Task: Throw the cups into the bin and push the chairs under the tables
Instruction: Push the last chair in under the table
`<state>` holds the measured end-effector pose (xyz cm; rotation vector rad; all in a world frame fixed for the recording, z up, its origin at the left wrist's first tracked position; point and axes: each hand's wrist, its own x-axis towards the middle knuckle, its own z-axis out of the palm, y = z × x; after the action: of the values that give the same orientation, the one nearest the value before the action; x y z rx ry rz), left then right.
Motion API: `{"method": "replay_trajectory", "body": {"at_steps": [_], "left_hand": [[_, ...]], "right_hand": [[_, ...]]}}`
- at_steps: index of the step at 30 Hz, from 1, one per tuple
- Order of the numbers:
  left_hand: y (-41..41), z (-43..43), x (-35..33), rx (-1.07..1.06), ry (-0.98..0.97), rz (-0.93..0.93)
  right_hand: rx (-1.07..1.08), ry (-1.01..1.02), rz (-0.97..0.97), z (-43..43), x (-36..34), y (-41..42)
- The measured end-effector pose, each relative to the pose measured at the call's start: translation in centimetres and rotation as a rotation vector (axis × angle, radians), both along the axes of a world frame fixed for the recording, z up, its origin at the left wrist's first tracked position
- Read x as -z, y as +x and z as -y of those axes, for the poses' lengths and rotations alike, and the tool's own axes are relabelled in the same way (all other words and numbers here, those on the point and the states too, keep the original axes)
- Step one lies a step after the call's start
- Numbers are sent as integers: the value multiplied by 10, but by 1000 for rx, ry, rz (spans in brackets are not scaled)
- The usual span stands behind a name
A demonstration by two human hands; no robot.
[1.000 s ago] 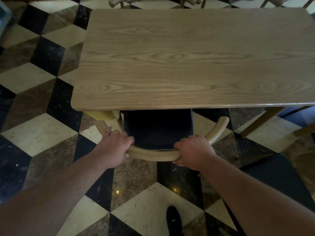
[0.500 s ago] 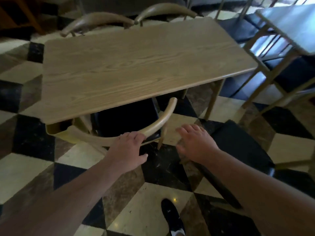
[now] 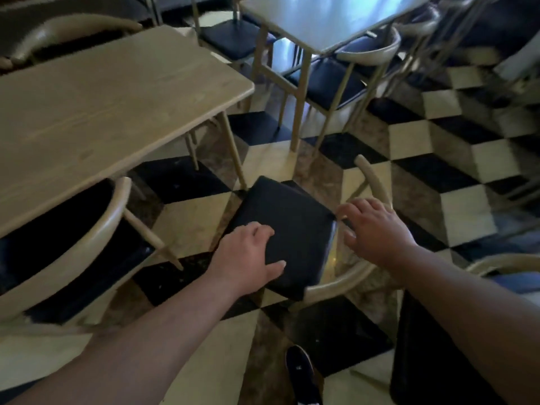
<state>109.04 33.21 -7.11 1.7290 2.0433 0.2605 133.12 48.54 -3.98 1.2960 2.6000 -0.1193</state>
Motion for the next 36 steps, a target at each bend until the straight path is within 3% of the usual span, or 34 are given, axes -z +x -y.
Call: {"method": "replay_trajectory", "body": {"at_steps": [8, 17, 25, 36], "left_hand": [[119, -121, 29, 121, -31, 56], [205, -183, 75, 385, -369, -2], [187, -180, 87, 372, -603, 72], [17, -77, 90, 142, -567, 29]], "right_hand": [[-20, -19, 51, -102, 29, 101], [-320, -74, 307, -156, 81, 122], [-448, -210, 550, -157, 102, 84], [-374, -232, 360, -99, 102, -54]]}}
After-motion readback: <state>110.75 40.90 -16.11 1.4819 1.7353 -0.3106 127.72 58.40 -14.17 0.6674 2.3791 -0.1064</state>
